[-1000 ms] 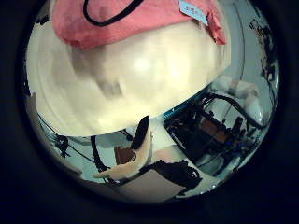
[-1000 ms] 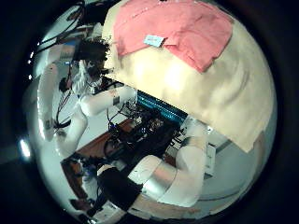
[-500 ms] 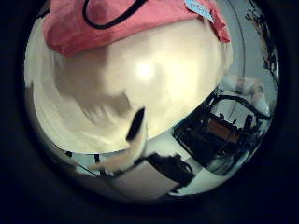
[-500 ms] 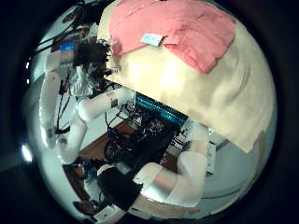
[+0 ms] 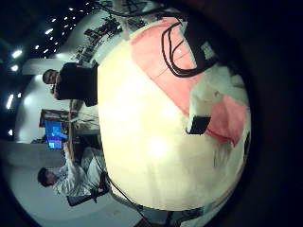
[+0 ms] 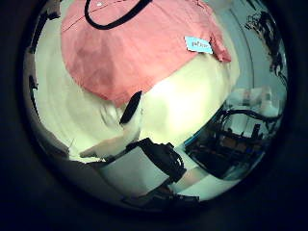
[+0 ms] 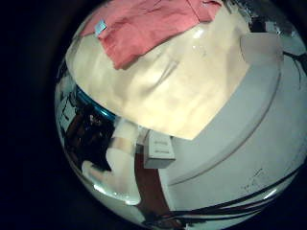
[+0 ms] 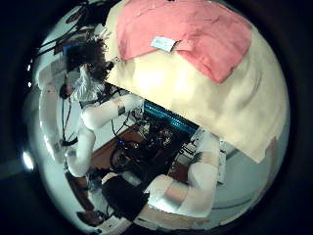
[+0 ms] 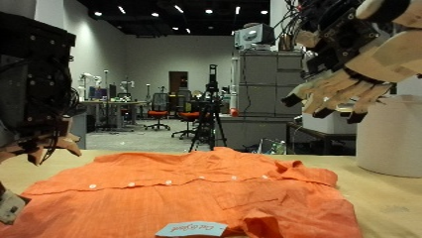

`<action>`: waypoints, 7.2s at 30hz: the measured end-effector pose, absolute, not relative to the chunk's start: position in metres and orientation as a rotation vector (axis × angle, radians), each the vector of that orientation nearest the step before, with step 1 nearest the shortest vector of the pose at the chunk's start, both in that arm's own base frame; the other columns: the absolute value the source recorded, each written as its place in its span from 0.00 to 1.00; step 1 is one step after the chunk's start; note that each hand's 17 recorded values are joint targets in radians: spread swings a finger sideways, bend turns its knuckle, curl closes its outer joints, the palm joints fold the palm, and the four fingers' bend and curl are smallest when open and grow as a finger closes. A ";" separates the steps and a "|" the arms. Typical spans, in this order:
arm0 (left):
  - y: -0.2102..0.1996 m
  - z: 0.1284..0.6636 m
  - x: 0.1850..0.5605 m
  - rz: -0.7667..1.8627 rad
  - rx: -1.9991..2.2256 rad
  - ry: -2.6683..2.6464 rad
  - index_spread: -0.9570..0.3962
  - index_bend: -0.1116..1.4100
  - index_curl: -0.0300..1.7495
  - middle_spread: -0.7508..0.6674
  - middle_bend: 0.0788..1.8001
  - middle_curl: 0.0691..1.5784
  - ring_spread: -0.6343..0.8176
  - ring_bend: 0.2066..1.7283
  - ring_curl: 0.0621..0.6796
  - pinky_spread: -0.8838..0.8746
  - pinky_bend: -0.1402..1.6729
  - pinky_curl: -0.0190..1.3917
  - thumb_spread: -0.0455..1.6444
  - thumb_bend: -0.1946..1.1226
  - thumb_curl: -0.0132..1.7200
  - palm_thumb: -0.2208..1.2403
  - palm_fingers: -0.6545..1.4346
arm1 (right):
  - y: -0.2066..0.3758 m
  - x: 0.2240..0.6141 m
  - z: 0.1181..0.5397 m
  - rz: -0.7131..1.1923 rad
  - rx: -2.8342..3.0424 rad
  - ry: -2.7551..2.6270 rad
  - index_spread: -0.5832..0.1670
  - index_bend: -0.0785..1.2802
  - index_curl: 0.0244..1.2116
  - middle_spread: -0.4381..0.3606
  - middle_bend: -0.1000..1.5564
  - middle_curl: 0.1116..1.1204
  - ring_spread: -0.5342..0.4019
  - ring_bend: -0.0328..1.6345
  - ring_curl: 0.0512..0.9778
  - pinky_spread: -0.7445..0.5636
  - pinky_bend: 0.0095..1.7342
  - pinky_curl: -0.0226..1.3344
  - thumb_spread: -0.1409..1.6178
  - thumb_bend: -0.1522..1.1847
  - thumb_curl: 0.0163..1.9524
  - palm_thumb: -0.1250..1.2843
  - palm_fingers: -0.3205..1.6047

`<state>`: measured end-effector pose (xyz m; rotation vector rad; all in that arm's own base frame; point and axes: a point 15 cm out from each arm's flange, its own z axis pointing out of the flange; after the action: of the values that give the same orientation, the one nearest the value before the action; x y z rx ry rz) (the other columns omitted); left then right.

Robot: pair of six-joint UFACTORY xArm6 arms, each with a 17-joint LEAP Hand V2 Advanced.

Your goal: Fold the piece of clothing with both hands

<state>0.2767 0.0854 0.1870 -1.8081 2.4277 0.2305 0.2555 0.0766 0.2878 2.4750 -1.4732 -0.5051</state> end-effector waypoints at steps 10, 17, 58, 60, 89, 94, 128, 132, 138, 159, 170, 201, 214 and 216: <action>0.078 0.207 0.300 0.291 -1.819 2.559 0.77 0.14 0.17 0.68 0.06 0.17 0.58 0.34 0.31 0.30 0.70 0.27 0.54 0.12 0.19 0.31 0.41 | 0.076 0.257 0.284 -0.519 2.463 -1.472 0.34 0.18 0.23 0.65 0.18 0.23 0.79 0.25 0.17 0.90 0.18 0.21 0.70 0.09 0.08 0.07 0.33; 0.078 0.211 0.288 0.452 -1.866 2.669 0.78 0.20 0.19 0.62 0.23 0.22 0.71 0.39 0.33 0.57 0.33 0.15 0.53 0.12 0.19 0.31 0.34 | 0.075 0.258 0.281 -0.529 2.453 -1.470 0.34 0.18 0.23 0.65 0.18 0.23 0.79 0.25 0.17 0.90 0.19 0.22 0.70 0.09 0.08 0.07 0.32; 0.084 0.125 0.257 0.764 -1.896 2.663 0.67 0.21 0.21 0.44 0.29 0.25 0.49 0.20 0.21 0.58 0.20 0.17 0.55 0.13 0.20 0.35 0.57 | 0.071 0.256 0.268 -0.574 2.424 -1.454 0.34 0.18 0.23 0.63 0.18 0.23 0.77 0.24 0.19 0.90 0.19 0.22 0.70 0.09 0.08 0.07 0.31; 0.084 0.126 0.259 0.766 -1.898 2.661 0.62 0.21 0.22 0.38 0.35 0.27 0.38 0.25 0.23 0.49 0.21 0.17 0.55 0.13 0.20 0.37 0.68 | 0.071 0.256 0.267 -0.575 2.423 -1.454 0.34 0.18 0.23 0.63 0.18 0.23 0.77 0.24 0.19 0.90 0.19 0.22 0.70 0.09 0.08 0.07 0.31; 0.080 0.200 0.282 0.832 -1.912 2.705 0.20 0.38 0.57 0.19 0.58 0.51 0.13 0.72 0.76 0.09 0.64 0.39 0.60 0.16 0.38 0.71 0.84 | 0.074 0.284 0.255 -0.470 2.560 -1.392 0.36 0.18 0.21 0.51 0.22 0.26 0.61 0.34 0.23 0.78 0.20 0.22 0.69 0.15 0.12 0.29 0.37; 0.075 0.206 0.283 0.823 -1.904 2.709 0.18 0.35 0.62 0.19 0.58 0.53 0.13 0.73 0.77 0.10 0.65 0.39 0.60 0.14 0.40 0.72 0.83 | 0.073 0.266 0.203 -0.552 2.545 -1.298 0.39 0.18 0.22 0.53 0.24 0.26 0.59 0.31 0.21 0.76 0.18 0.21 0.66 0.12 0.13 0.36 0.33; 0.079 0.222 0.279 0.839 -1.904 2.732 0.14 0.21 0.82 0.17 0.55 0.56 0.13 0.72 0.74 0.10 0.64 0.39 0.61 0.14 0.48 0.70 0.84 | 0.076 0.292 0.104 -0.370 2.525 -1.127 0.31 0.25 0.27 0.33 0.36 0.35 0.27 0.45 0.29 0.30 0.29 0.24 0.60 0.10 0.19 0.69 0.85; 0.081 0.225 0.279 0.833 -1.903 2.739 0.15 0.20 0.83 0.17 0.55 0.57 0.13 0.72 0.74 0.10 0.64 0.39 0.61 0.14 0.48 0.70 0.84 | 0.082 0.316 0.114 -0.269 2.613 -1.169 0.30 0.48 0.40 0.32 0.53 0.46 0.27 0.57 0.41 0.22 0.44 0.33 0.61 0.11 0.20 0.74 0.95; 0.082 0.226 0.276 0.838 -1.890 2.764 0.16 0.20 0.84 0.17 0.54 0.57 0.13 0.72 0.74 0.10 0.64 0.40 0.61 0.14 0.49 0.70 0.84 | 0.060 0.326 0.133 -0.239 2.605 -1.281 0.35 0.70 0.53 0.34 0.70 0.58 0.30 0.71 0.53 0.28 0.61 0.43 0.68 0.16 0.23 0.86 0.86; 0.074 0.288 0.242 0.758 -1.834 2.970 0.21 0.19 0.88 0.16 0.54 0.59 0.13 0.72 0.75 0.09 0.63 0.40 0.62 0.14 0.49 0.70 0.84 | 0.068 0.273 0.285 -0.241 2.698 -1.417 0.44 0.86 0.65 0.35 0.82 0.70 0.34 0.83 0.68 0.37 0.73 0.59 0.75 0.13 0.30 0.89 0.74; 0.106 0.307 0.271 0.677 -1.957 2.900 0.24 0.19 0.89 0.16 0.53 0.59 0.12 0.72 0.75 0.09 0.62 0.40 0.62 0.14 0.49 0.70 0.83 | 0.097 0.364 0.349 -0.176 2.731 -1.555 0.45 0.87 0.66 0.35 0.82 0.71 0.34 0.84 0.69 0.38 0.72 0.63 0.75 0.11 0.32 0.90 0.74; 0.212 0.202 0.370 0.376 -2.543 2.755 0.30 0.19 0.86 0.16 0.51 0.59 0.12 0.68 0.76 0.09 0.52 0.44 0.63 0.12 0.39 0.57 0.74 | 0.208 0.622 0.206 0.051 2.837 -1.784 0.42 0.73 0.64 0.34 0.77 0.69 0.32 0.80 0.68 0.36 0.68 0.69 0.87 0.10 0.26 0.69 0.67; 0.242 0.207 0.382 -0.044 -2.755 2.569 0.53 0.16 0.62 0.55 0.09 0.38 0.52 0.36 0.50 0.48 0.39 0.43 0.71 0.13 0.31 0.47 0.23 | 0.184 0.660 0.268 0.202 2.883 -2.036 0.35 0.40 0.55 0.36 0.65 0.61 0.28 0.76 0.58 0.20 0.52 0.53 0.96 0.11 0.13 0.50 0.52; 0.249 0.210 0.380 -0.057 -2.766 2.544 0.59 0.15 0.57 0.64 0.06 0.34 0.61 0.31 0.43 0.58 0.36 0.39 0.71 0.13 0.30 0.47 0.23 | 0.162 0.665 0.290 0.247 2.867 -2.086 0.34 0.40 0.55 0.37 0.63 0.59 0.27 0.75 0.56 0.21 0.50 0.52 0.96 0.11 0.12 0.49 0.52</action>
<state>0.3801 0.2486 0.2102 -2.7655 2.5439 -0.0566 0.6645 0.1624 0.2896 2.8668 -2.0856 0.2467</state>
